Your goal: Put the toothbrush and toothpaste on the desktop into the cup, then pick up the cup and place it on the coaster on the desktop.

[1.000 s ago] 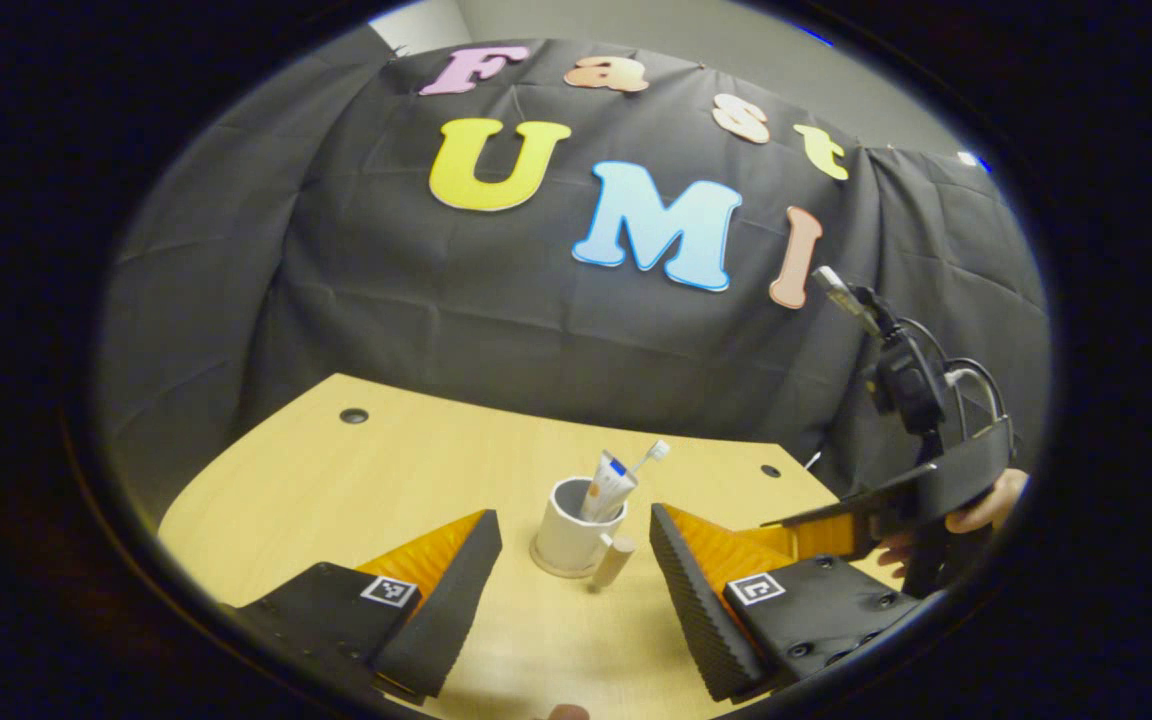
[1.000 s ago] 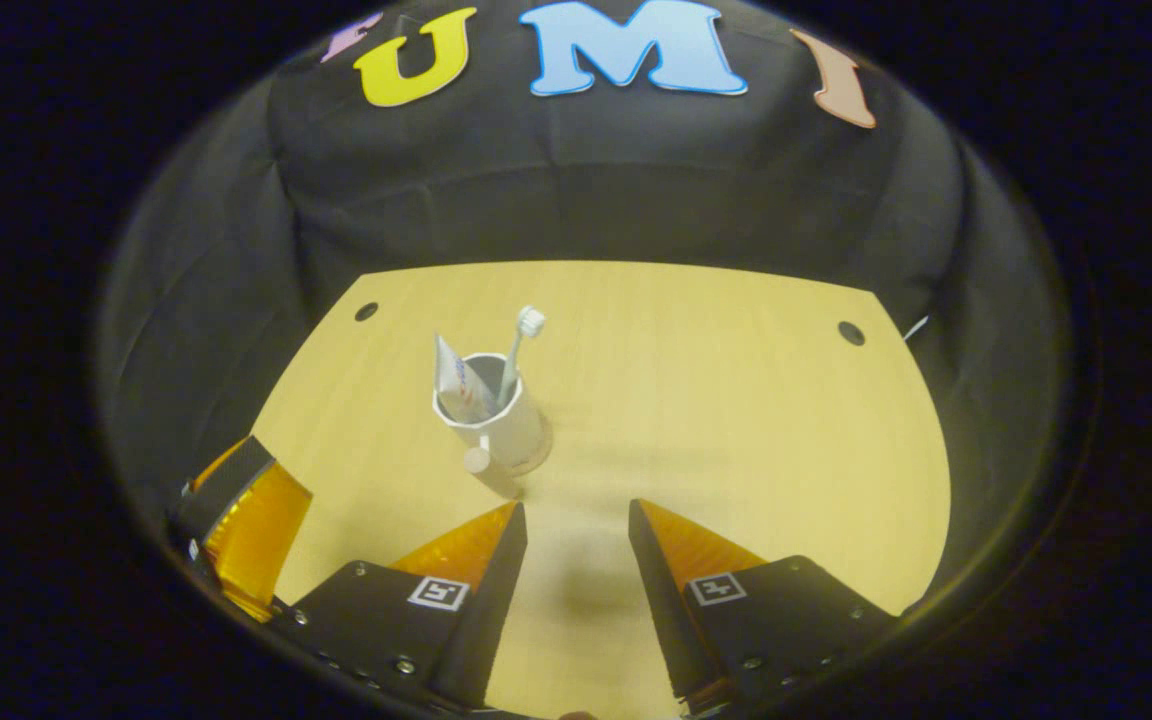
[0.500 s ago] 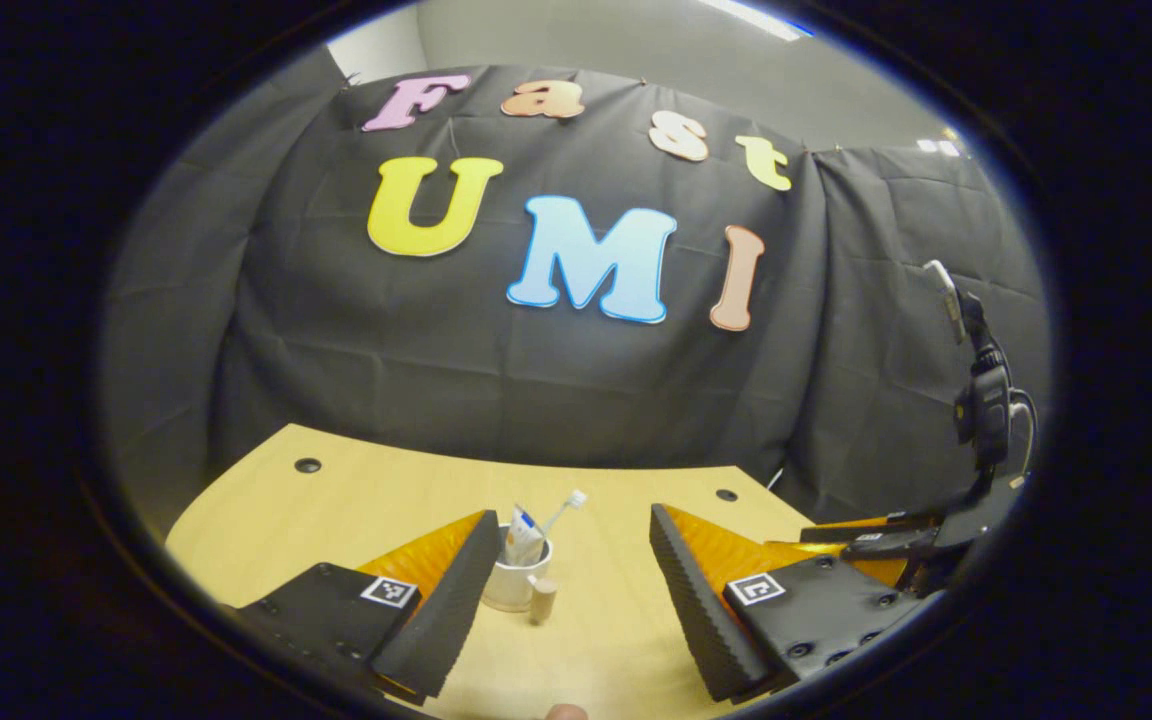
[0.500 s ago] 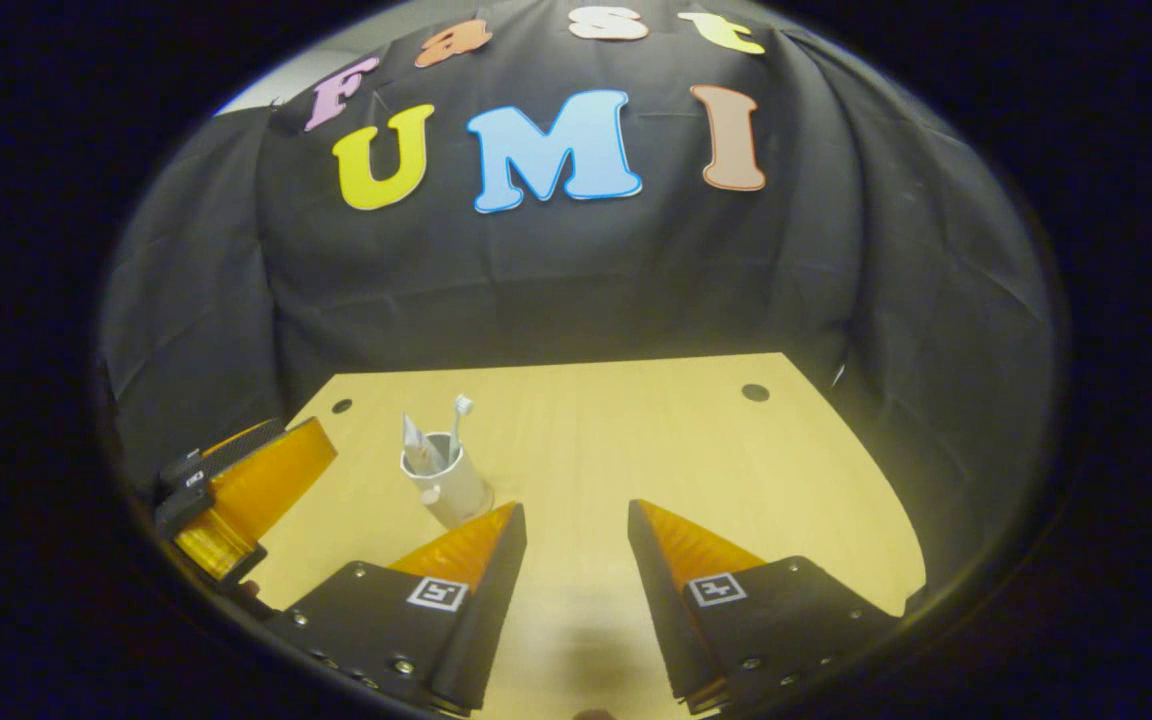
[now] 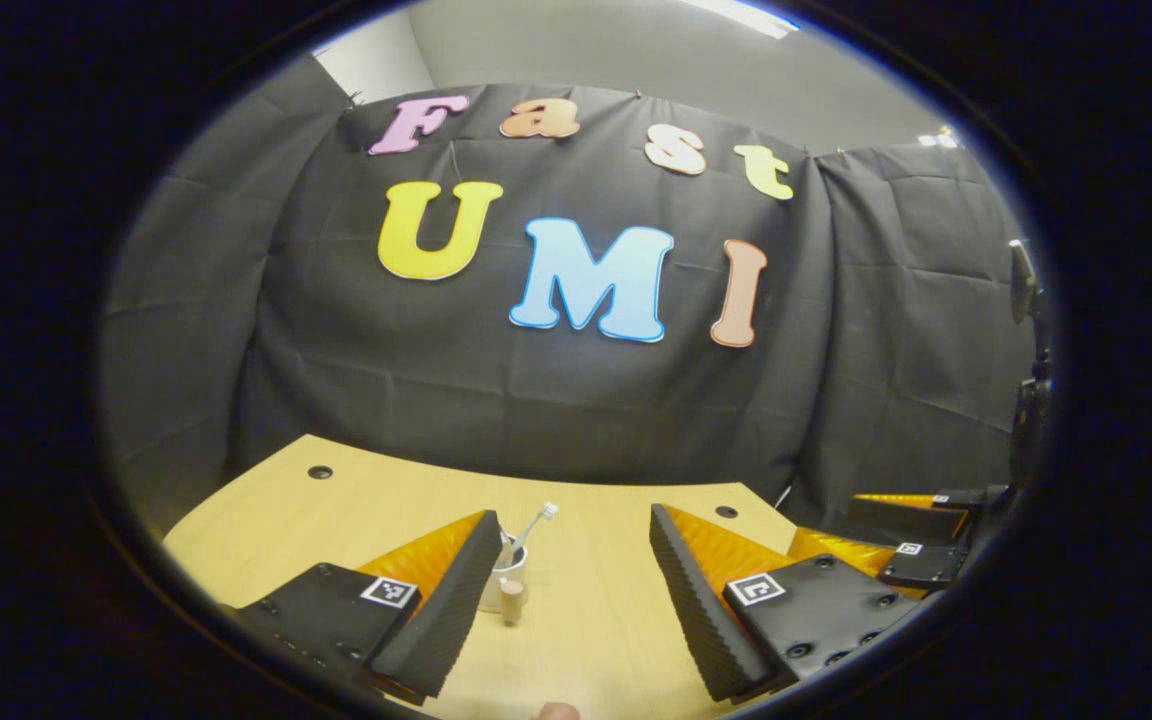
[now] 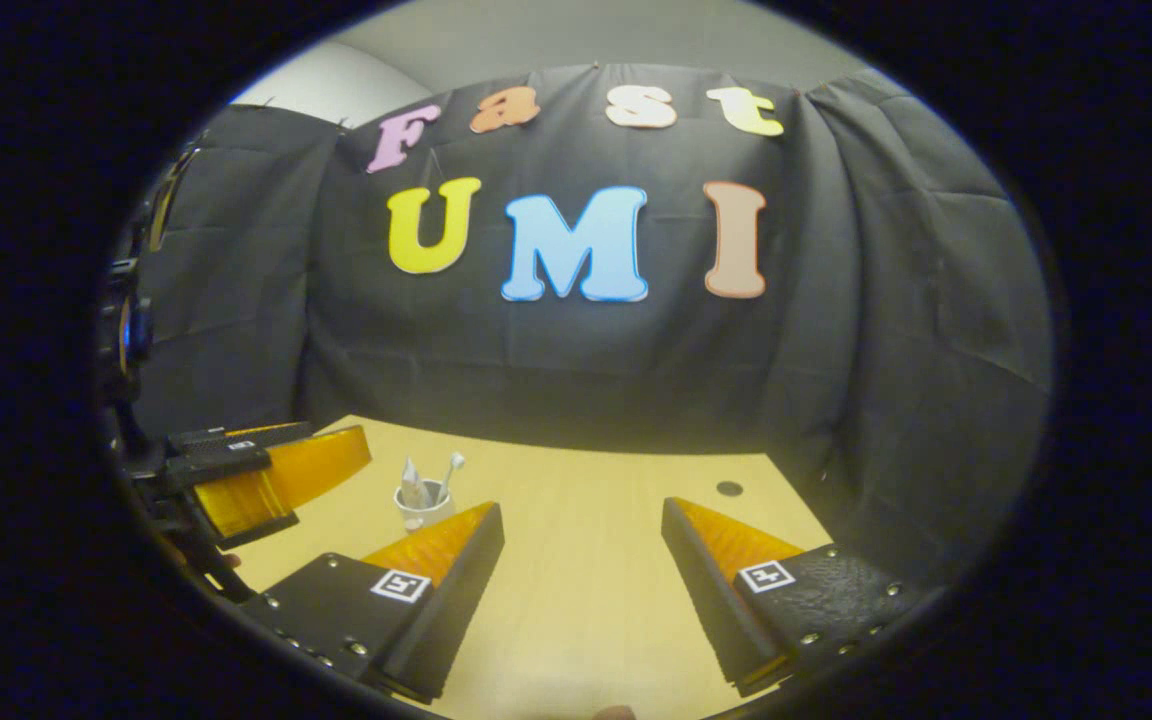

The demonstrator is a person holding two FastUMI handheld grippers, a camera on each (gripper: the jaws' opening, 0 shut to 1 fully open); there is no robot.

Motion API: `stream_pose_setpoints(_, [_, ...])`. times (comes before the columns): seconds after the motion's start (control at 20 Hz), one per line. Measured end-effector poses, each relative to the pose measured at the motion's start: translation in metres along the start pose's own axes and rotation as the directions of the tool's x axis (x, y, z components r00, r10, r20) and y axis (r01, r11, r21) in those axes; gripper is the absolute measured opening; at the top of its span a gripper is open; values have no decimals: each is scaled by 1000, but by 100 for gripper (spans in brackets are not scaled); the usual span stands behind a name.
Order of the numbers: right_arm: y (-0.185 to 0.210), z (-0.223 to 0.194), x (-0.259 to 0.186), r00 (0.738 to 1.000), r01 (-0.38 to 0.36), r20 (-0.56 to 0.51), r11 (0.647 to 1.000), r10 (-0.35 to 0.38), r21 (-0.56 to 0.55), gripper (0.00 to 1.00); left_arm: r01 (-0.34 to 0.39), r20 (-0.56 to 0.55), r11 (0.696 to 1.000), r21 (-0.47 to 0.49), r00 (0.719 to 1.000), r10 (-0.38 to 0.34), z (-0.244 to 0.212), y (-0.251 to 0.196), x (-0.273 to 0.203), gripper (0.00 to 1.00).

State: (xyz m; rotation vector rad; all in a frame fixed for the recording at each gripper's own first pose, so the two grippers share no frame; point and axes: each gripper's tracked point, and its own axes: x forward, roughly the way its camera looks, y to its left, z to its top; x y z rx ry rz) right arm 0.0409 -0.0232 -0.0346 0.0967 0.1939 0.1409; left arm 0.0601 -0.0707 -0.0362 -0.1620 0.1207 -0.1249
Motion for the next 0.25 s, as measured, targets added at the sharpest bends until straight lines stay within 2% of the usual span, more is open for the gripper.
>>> stream_pose_setpoints(0.1, [-1,9,-6,999,-13,48,998,16,-61,96,-30,29,999,18,999,29,5,-6,-6,94])
stream_pose_setpoints(0.15, [-1,11,-9,998,-21,61,996,26,-85,96,-44,45,999,27,998,43,6,-8,-10,99])
stream_pose_setpoints(0.2, [1,13,-10,997,-31,72,995,38,-99,95,-53,60,998,32,997,51,7,-11,-14,96])
stream_pose_setpoints(0.25, [3,16,-12,995,-40,87,994,49,-102,91,-56,74,998,33,996,54,9,-15,-17,94])
